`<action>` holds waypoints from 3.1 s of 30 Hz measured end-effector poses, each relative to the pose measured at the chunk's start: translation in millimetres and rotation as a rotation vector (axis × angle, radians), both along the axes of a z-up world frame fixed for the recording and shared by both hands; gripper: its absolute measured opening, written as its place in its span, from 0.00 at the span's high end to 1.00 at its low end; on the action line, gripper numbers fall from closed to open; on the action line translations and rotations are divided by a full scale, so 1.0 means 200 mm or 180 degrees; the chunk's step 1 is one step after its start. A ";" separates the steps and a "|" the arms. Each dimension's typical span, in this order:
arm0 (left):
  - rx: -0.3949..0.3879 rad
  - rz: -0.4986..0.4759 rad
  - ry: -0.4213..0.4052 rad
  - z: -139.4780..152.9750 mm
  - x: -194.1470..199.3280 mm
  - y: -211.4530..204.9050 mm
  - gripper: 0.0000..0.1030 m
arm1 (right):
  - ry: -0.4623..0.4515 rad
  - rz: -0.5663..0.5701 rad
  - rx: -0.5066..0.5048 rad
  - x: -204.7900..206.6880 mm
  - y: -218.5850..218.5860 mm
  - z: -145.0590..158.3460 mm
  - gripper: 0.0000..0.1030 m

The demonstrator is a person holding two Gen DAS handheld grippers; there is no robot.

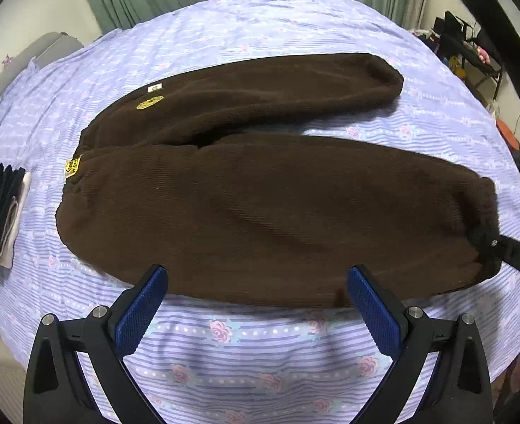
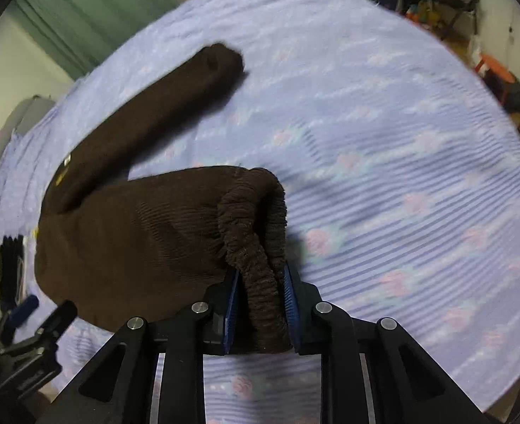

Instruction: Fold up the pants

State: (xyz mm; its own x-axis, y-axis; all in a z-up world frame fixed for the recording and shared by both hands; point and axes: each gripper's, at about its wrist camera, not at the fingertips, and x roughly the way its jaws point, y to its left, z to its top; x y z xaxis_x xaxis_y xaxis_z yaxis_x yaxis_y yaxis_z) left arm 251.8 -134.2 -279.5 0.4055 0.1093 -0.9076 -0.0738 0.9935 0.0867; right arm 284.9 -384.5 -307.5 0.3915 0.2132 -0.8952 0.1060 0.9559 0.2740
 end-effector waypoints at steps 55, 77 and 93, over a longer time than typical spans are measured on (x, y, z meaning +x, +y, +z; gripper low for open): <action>-0.0883 0.0604 0.0101 0.03 -0.10 1.16 0.78 | 0.0063 -0.0491 -0.0118 -0.34 0.64 0.38 0.87; -0.1110 0.0972 -0.0297 0.24 0.96 1.30 0.77 | -0.0775 -0.0675 -0.0031 0.90 0.74 0.53 0.88; -0.0523 0.0316 -0.0812 0.49 0.95 1.33 0.01 | -0.1137 -0.0416 -0.0467 0.99 0.86 0.61 0.31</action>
State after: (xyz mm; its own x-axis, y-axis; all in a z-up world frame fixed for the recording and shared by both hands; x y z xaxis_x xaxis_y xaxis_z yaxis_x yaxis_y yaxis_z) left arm 440.8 132.5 -182.0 0.6171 0.0200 -0.7866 -0.1697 0.9795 -0.1082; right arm 482.5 -212.1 -185.8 0.6987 0.0210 -0.7151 0.1521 0.9724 0.1771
